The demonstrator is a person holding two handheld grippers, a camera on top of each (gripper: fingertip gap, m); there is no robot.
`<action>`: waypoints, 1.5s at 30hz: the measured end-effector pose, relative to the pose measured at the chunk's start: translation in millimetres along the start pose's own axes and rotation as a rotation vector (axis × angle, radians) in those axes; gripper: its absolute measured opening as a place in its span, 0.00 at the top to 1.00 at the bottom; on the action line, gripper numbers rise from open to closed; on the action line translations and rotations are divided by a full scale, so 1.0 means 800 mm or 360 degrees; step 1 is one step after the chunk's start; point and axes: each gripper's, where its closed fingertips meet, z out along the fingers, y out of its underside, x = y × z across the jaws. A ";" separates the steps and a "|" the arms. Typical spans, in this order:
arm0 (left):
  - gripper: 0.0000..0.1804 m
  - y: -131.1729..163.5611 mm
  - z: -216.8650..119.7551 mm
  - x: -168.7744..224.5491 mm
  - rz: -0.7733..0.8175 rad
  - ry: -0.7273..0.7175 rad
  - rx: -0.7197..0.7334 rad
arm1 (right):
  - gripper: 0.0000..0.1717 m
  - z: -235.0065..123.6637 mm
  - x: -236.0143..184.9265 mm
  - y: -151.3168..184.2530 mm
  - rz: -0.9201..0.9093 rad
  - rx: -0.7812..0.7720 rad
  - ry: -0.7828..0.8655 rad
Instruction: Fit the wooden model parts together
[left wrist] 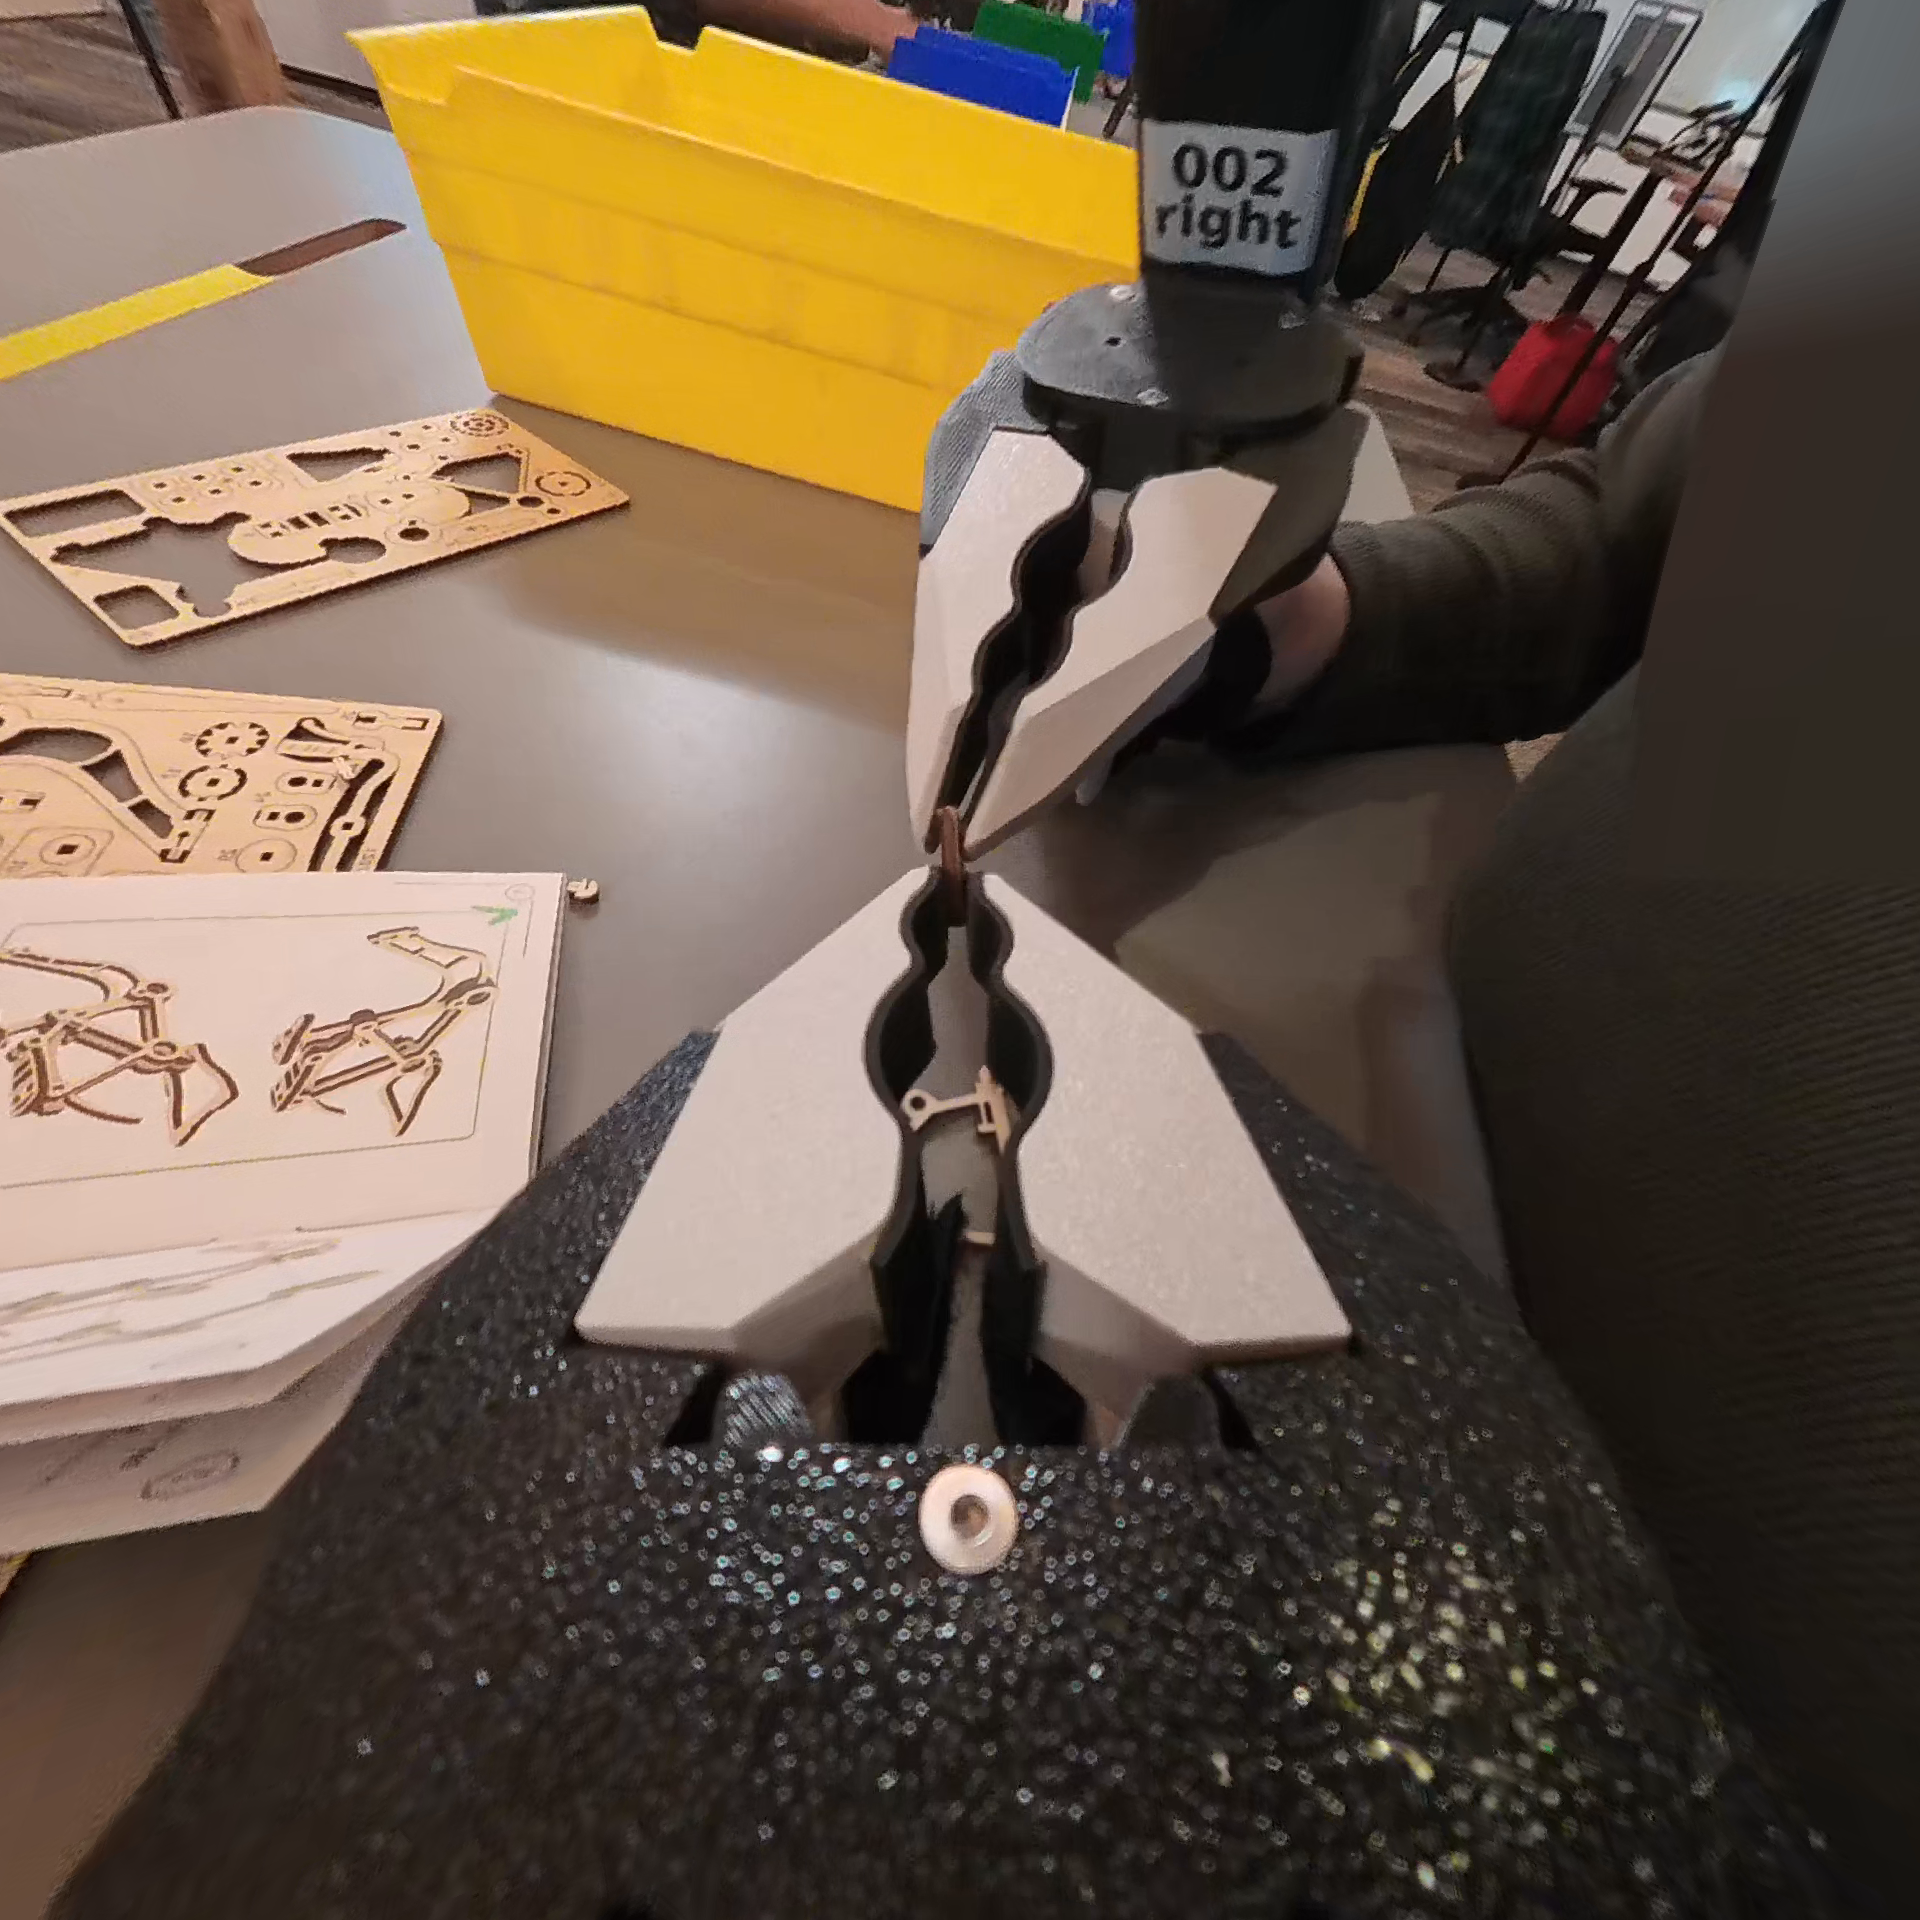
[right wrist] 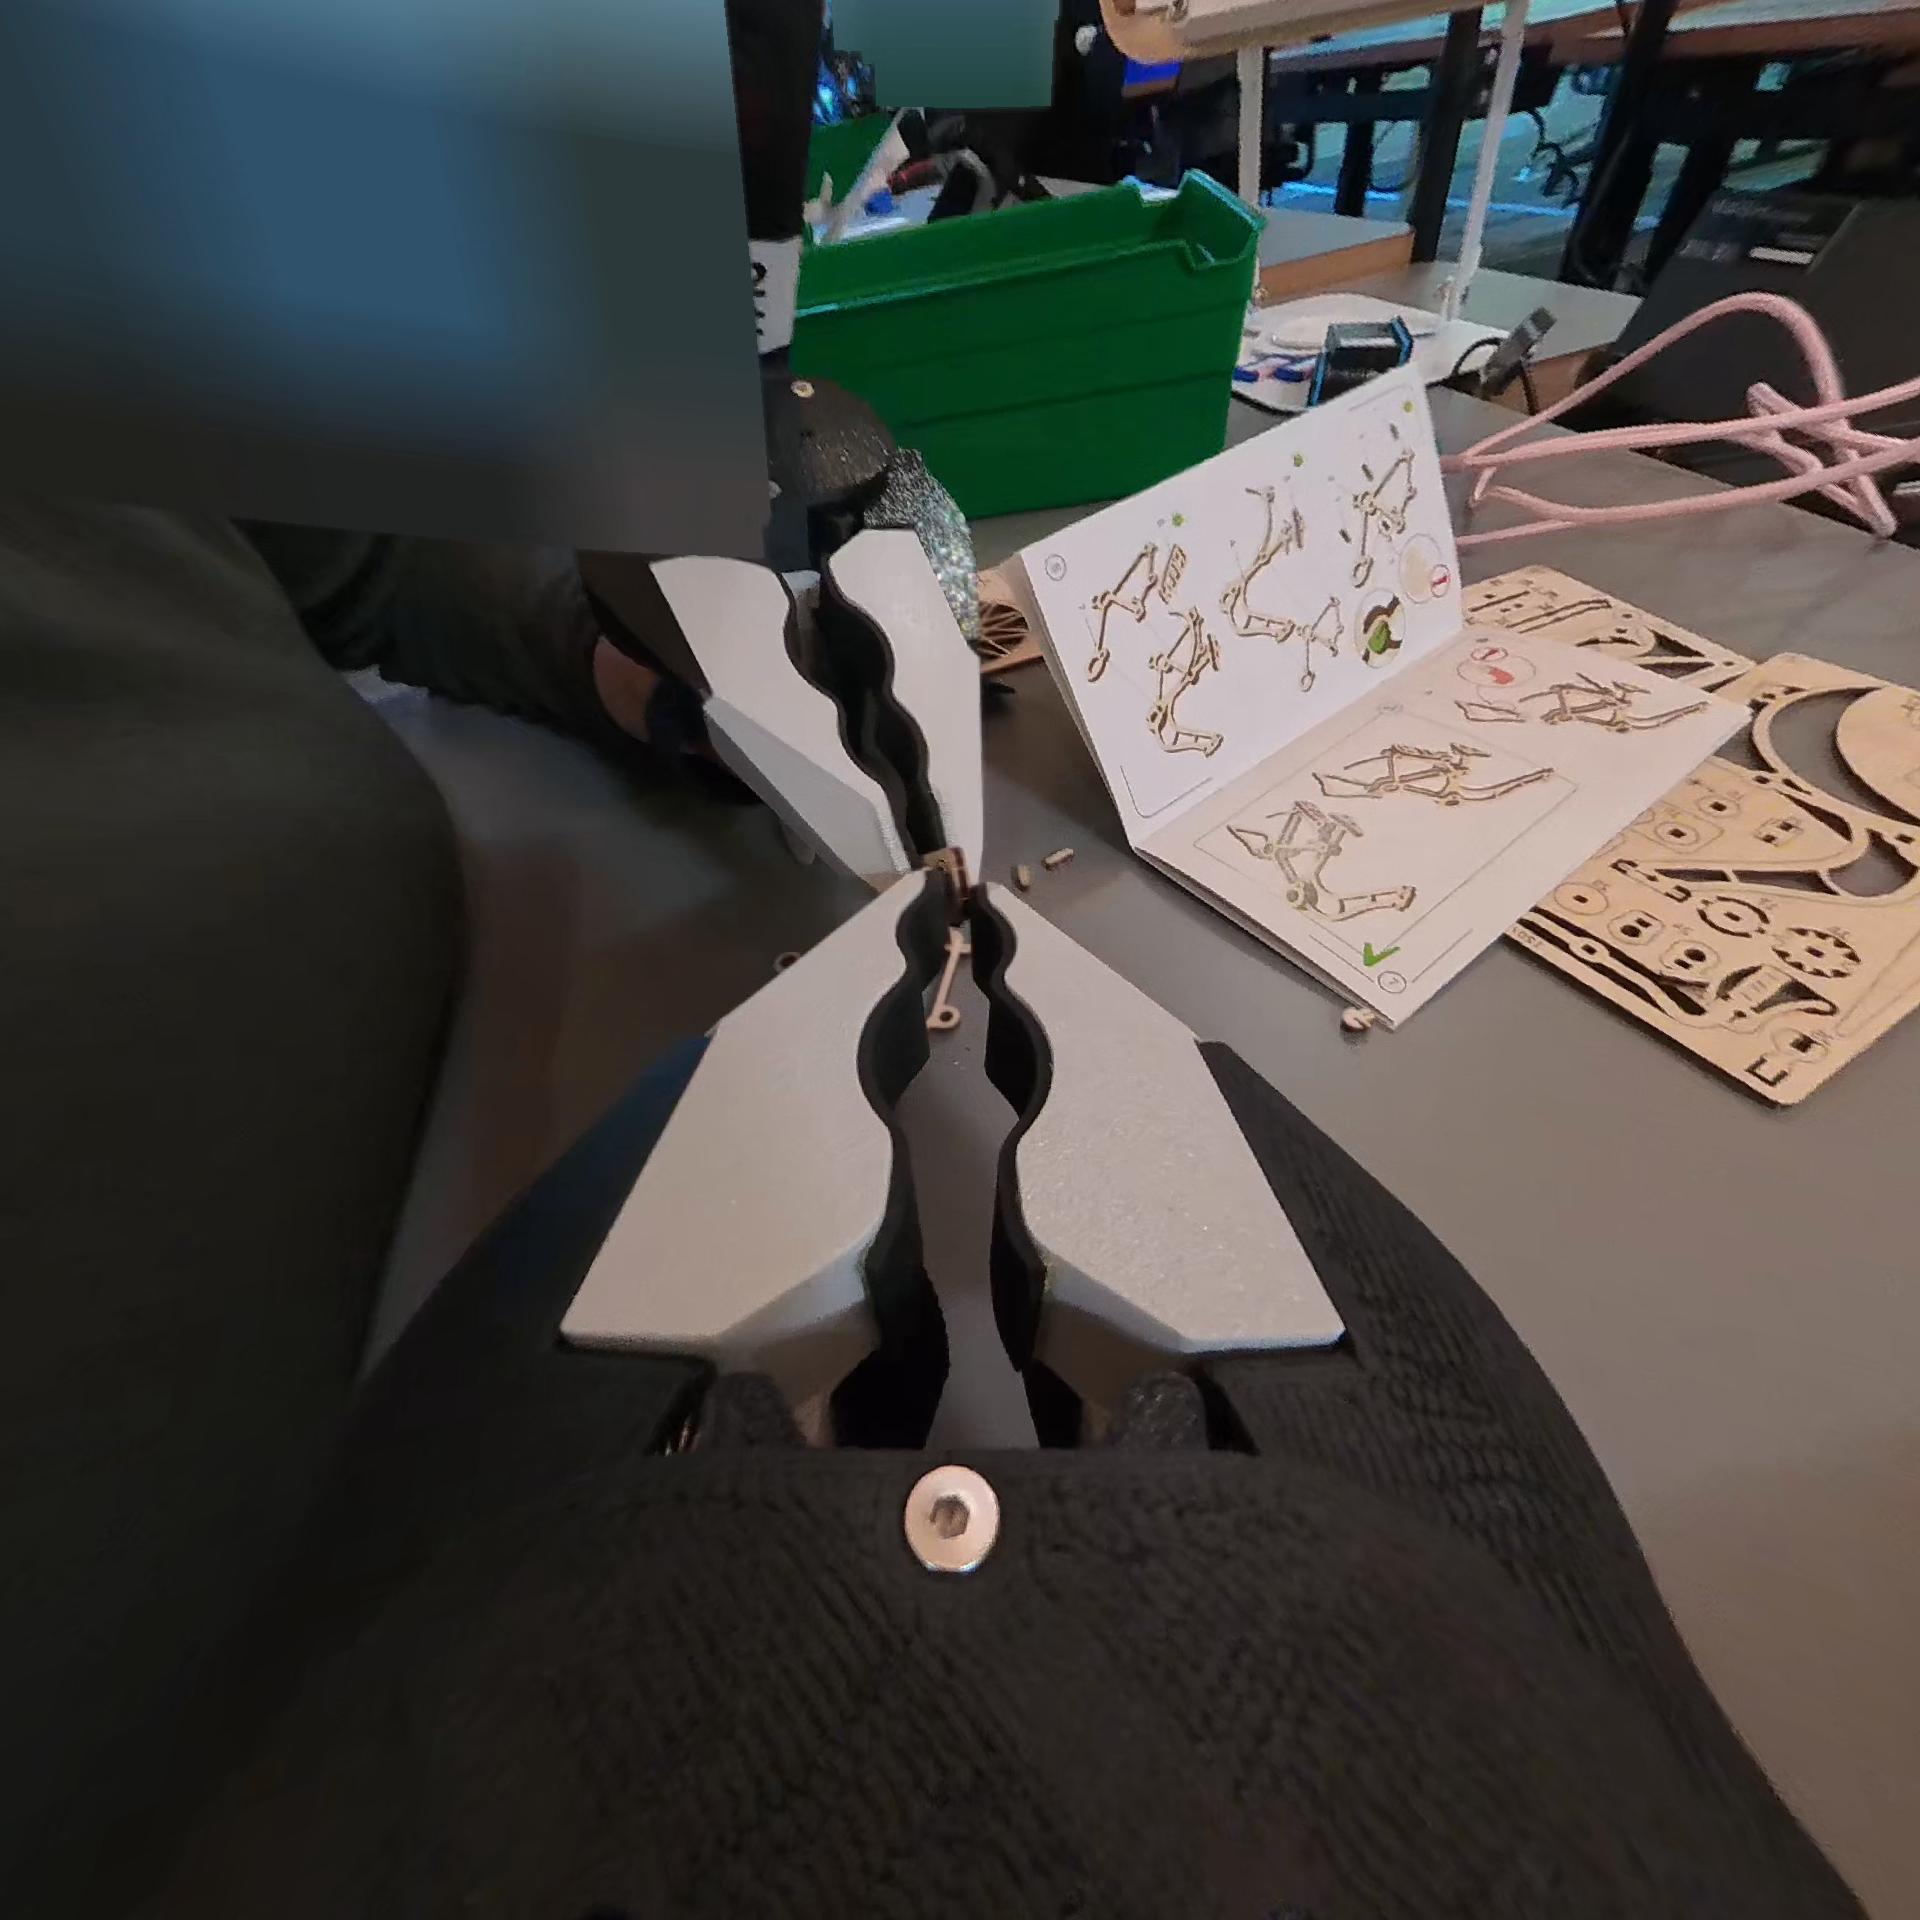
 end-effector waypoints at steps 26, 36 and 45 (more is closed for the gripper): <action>0.99 0.014 0.006 0.003 -0.0227 0.0165 -0.0066 | 0.98 0.001 -0.003 0.013 -0.0034 -0.0124 -0.0072; 1.00 0.022 0.009 0.001 -0.0147 0.0022 -0.0132 | 0.99 0.002 -0.001 0.023 0.0015 -0.0208 -0.0018; 1.00 0.033 0.012 -0.003 -0.0077 -0.0084 -0.0220 | 0.98 0.006 0.003 0.035 -0.0008 -0.0312 0.0062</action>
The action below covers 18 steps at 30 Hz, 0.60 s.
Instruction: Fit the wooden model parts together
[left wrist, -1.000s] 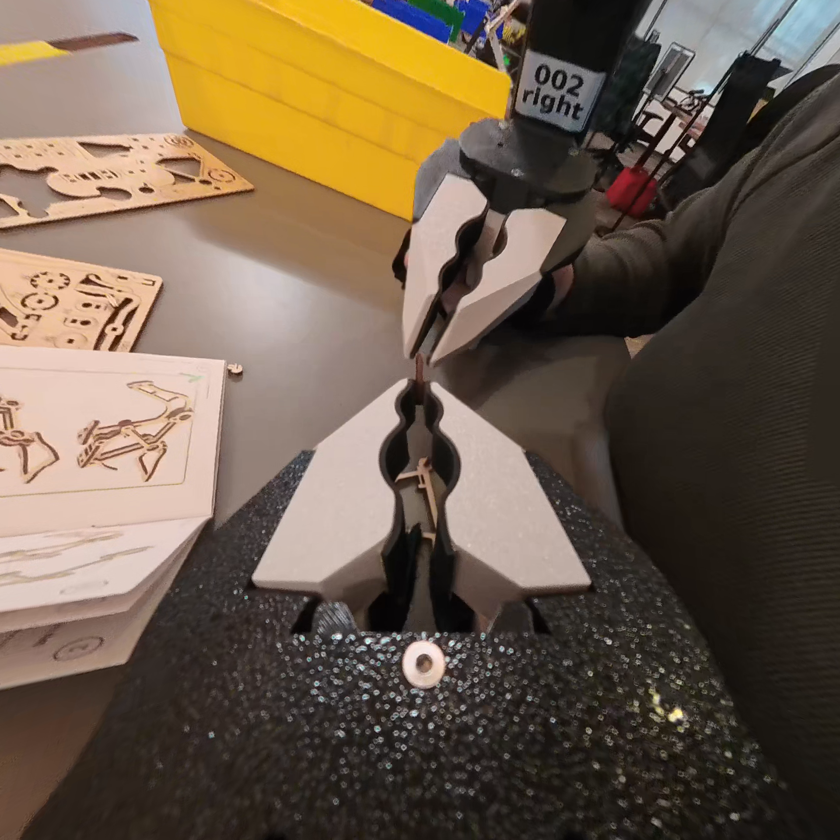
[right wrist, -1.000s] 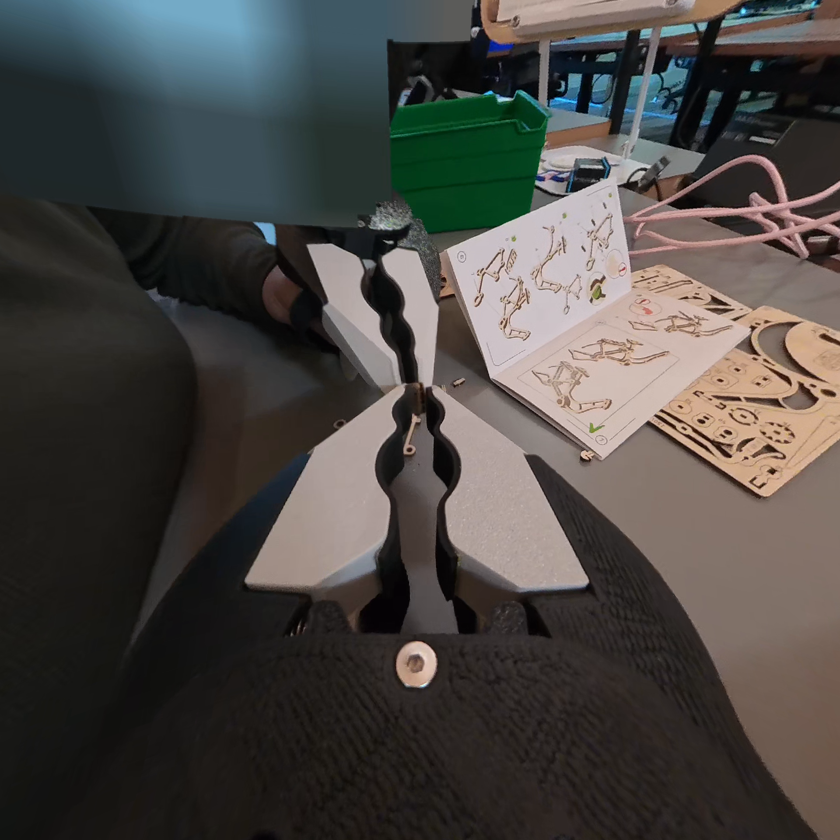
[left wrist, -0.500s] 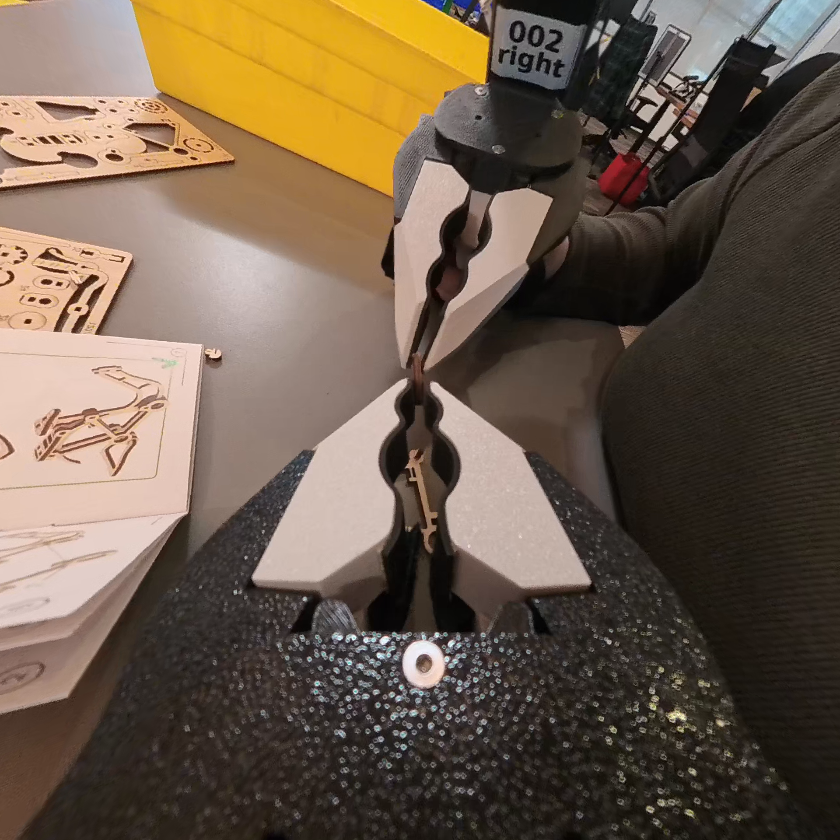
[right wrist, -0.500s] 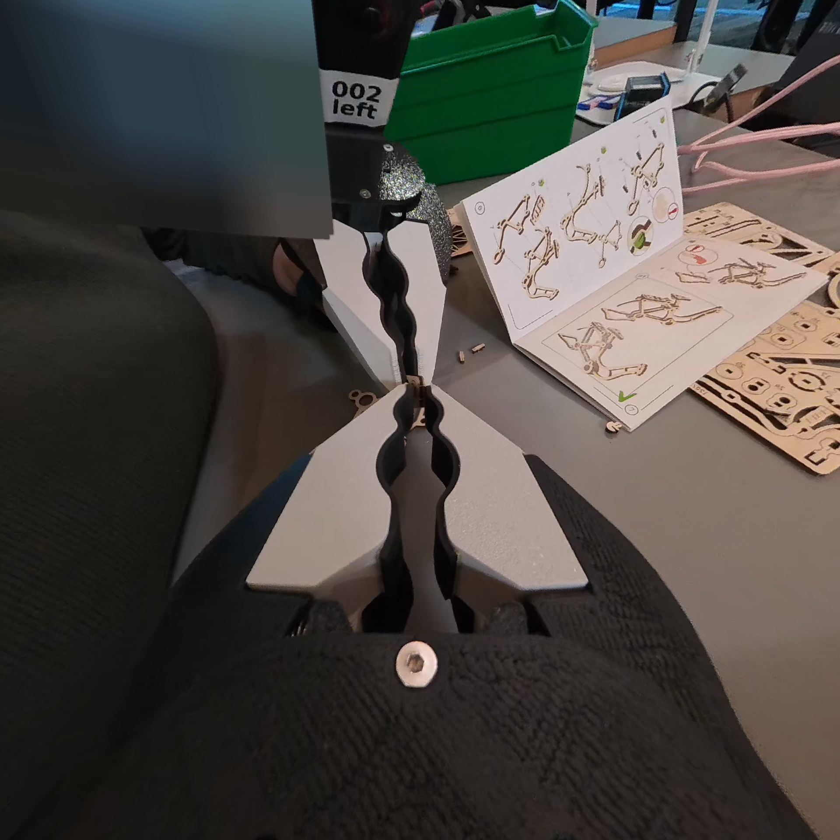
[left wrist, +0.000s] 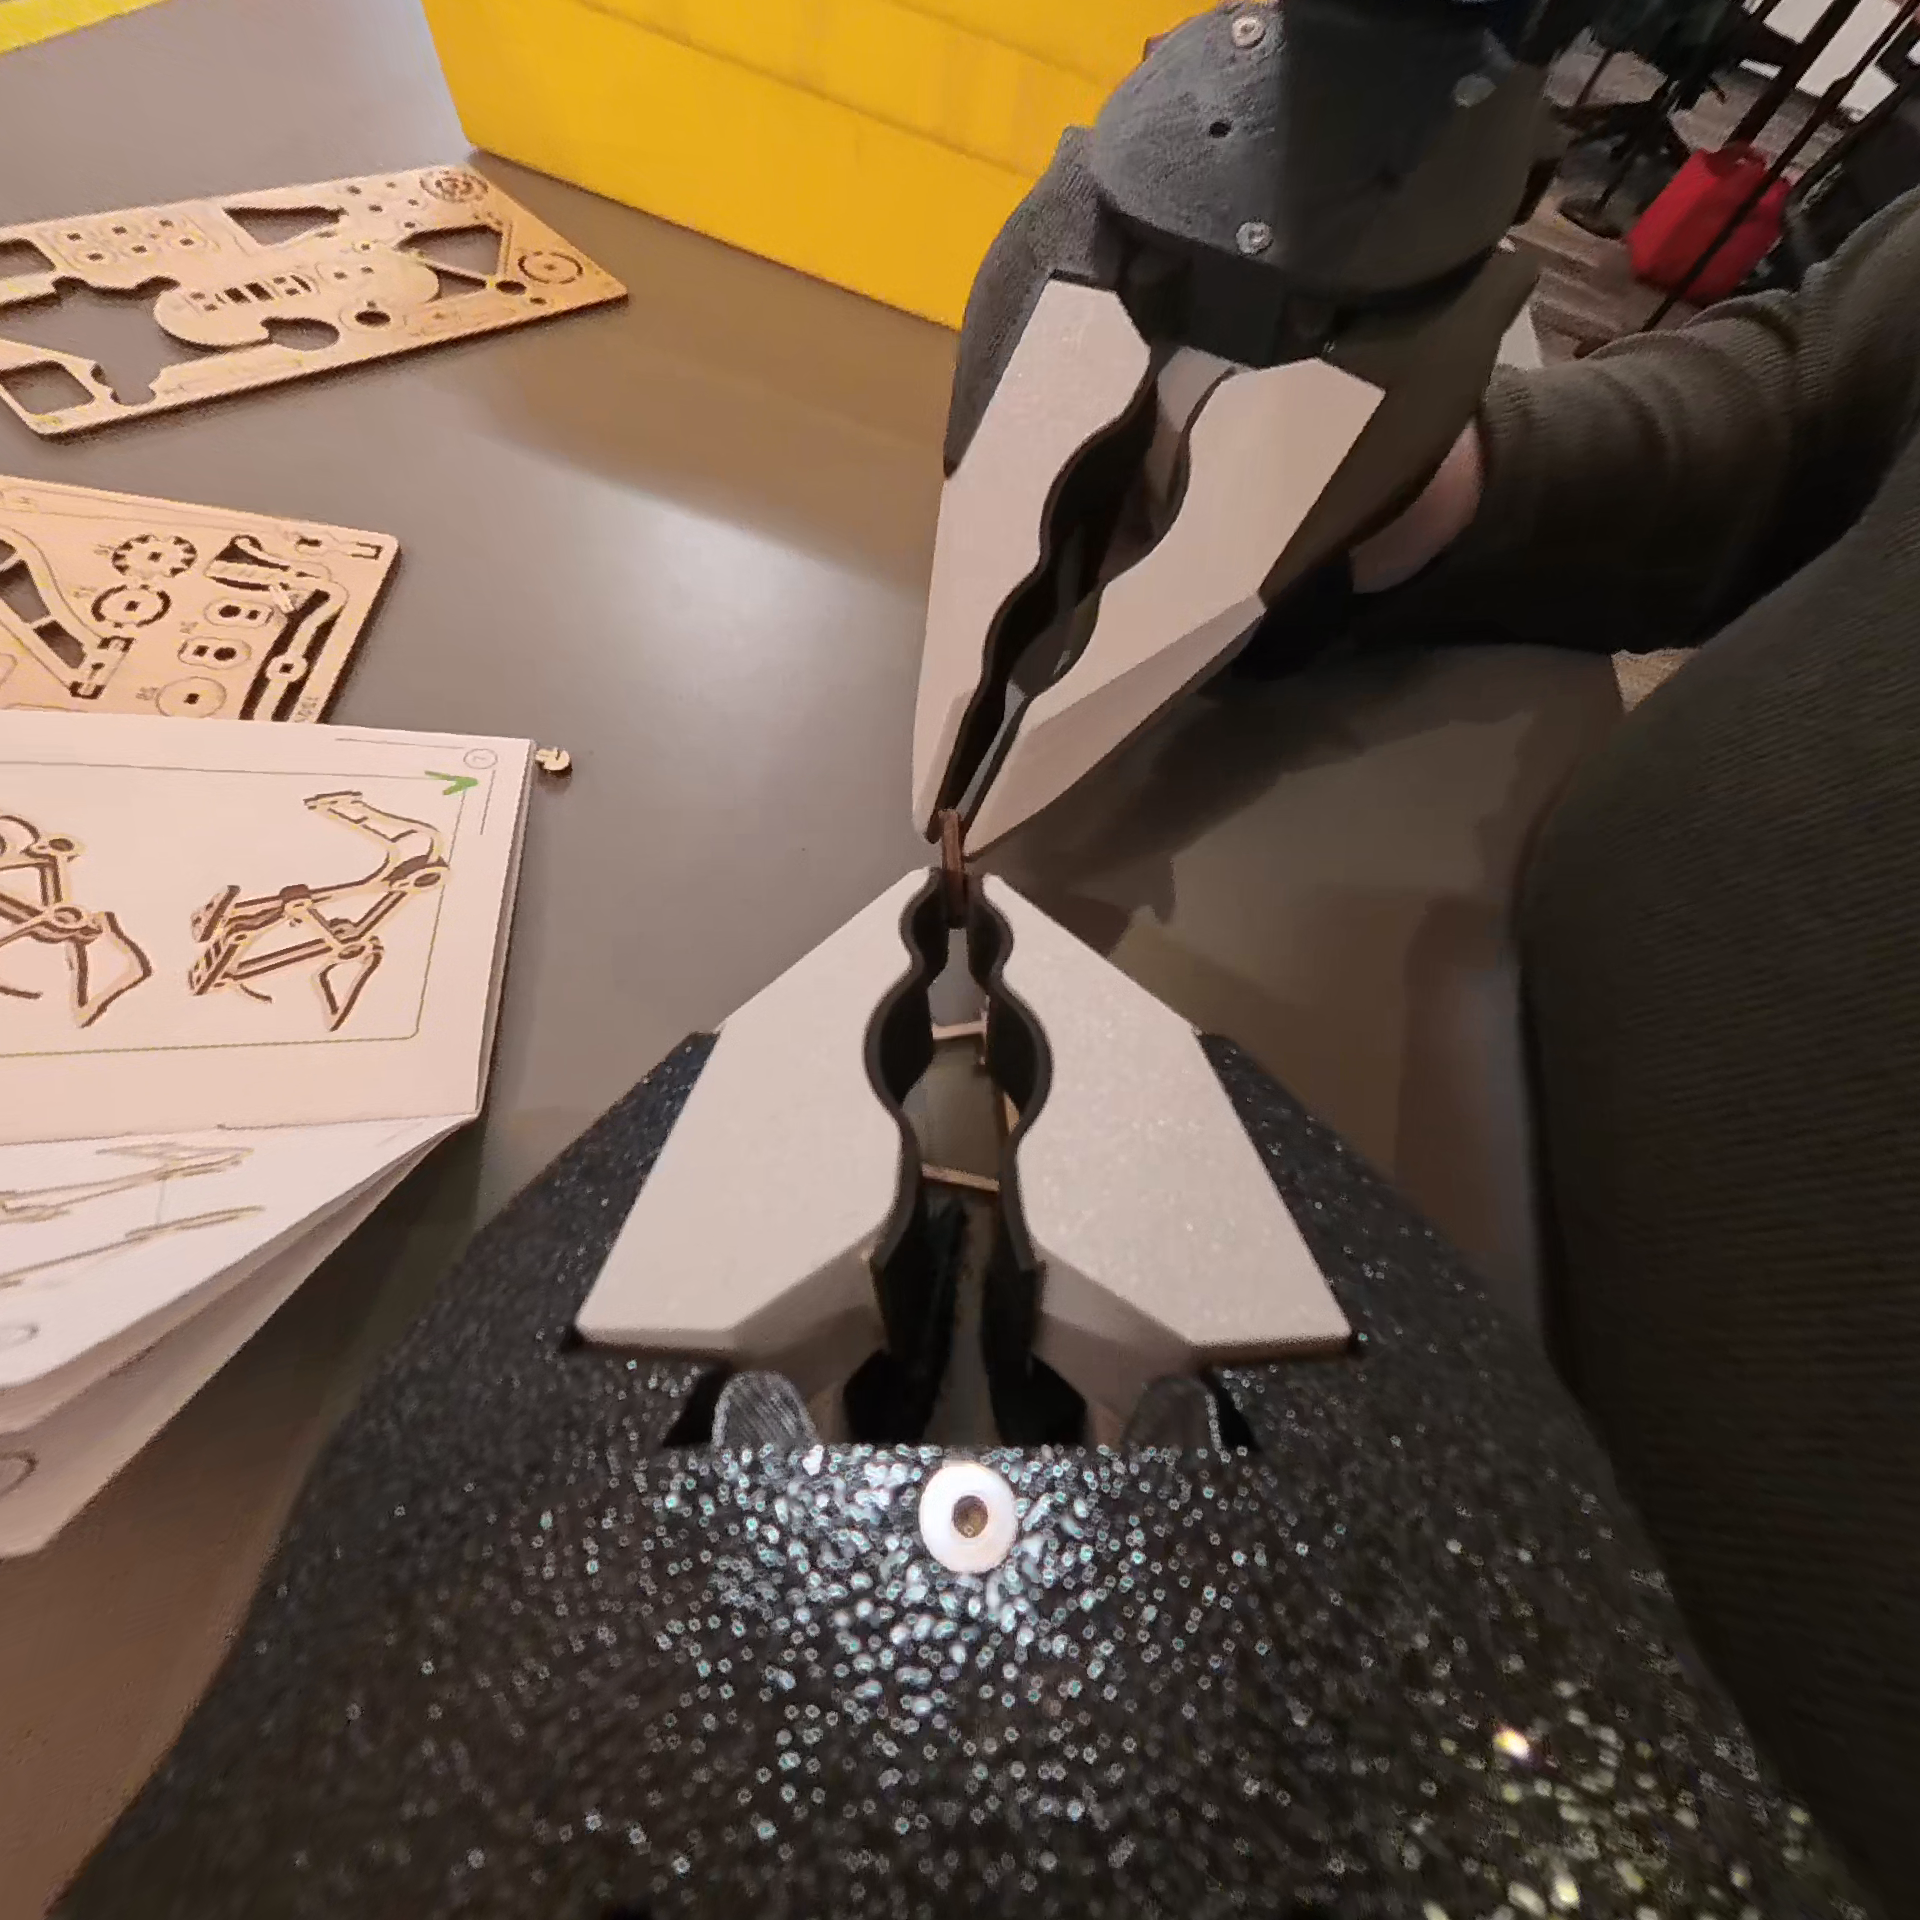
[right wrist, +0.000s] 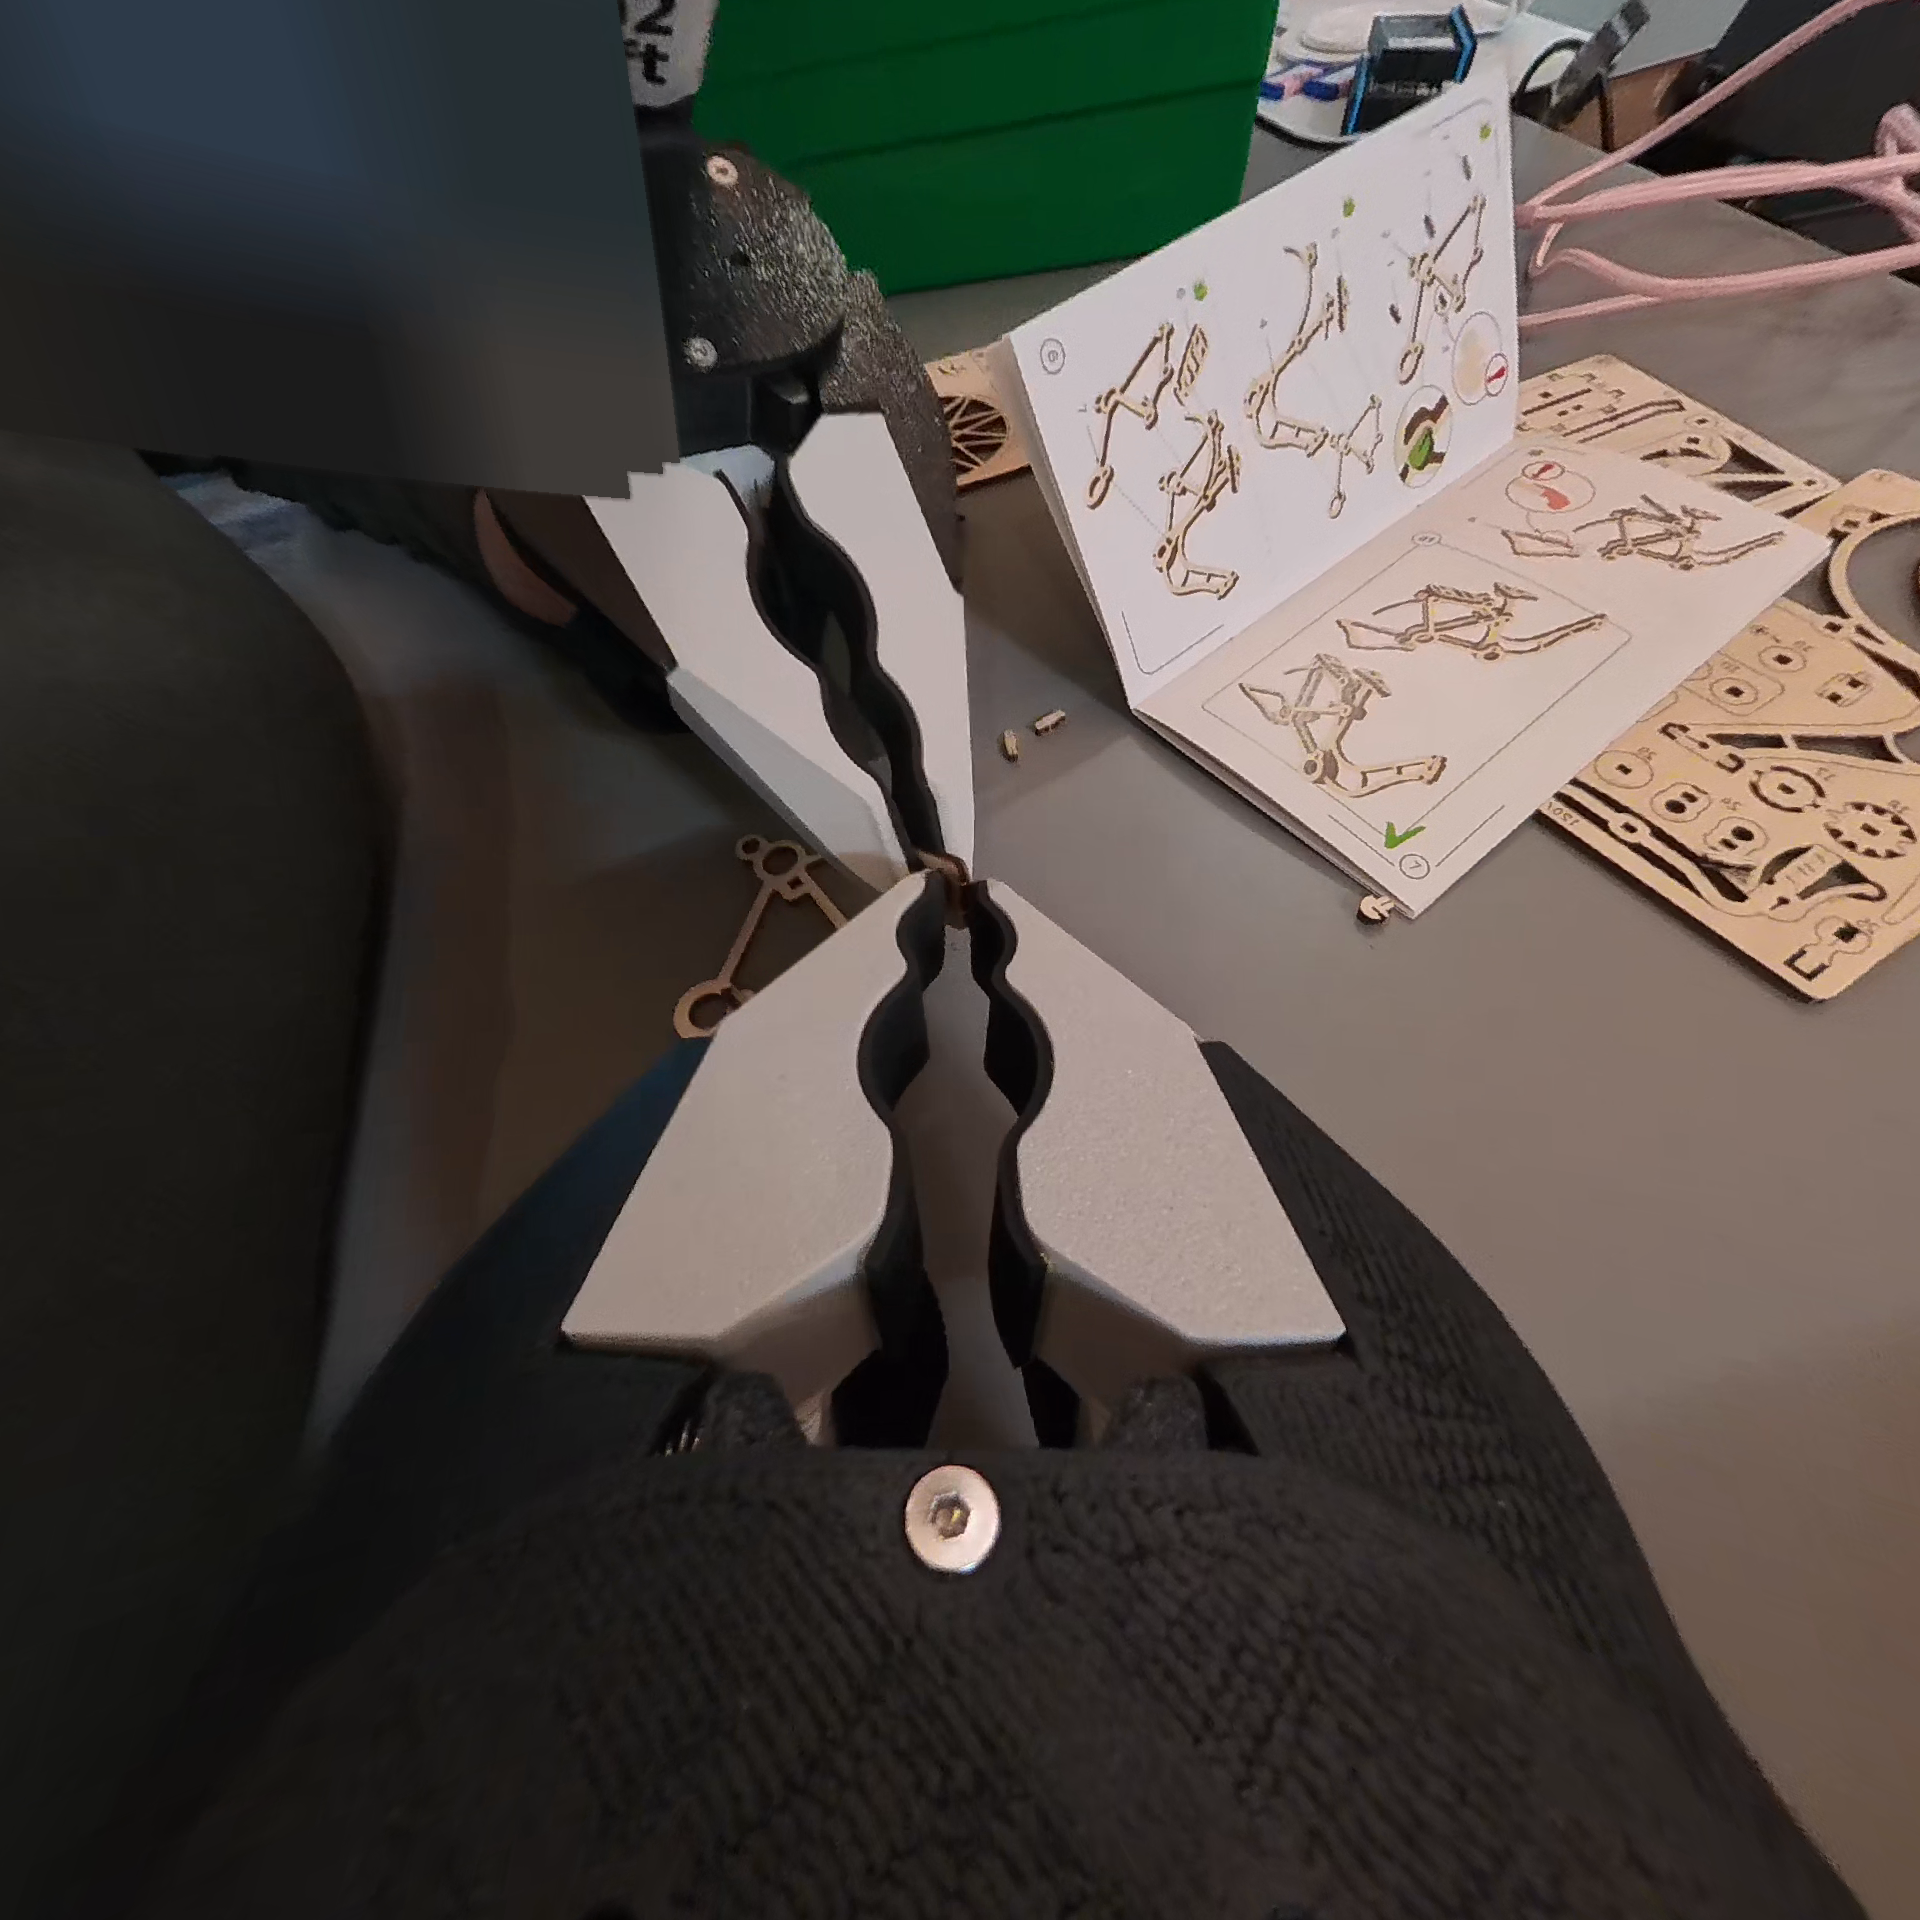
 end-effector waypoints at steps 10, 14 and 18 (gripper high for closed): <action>1.00 -0.011 -0.001 -0.001 -0.0452 0.0311 0.0092 | 0.98 -0.005 0.006 -0.010 0.0077 0.0100 -0.0027; 1.00 -0.011 -0.001 -0.003 -0.0437 0.0279 0.0101 | 0.96 -0.007 0.010 -0.013 0.0019 0.0120 0.0029; 1.00 -0.011 -0.001 -0.005 -0.0449 0.0271 0.0103 | 0.97 -0.007 0.013 -0.010 -0.0007 0.0085 0.0068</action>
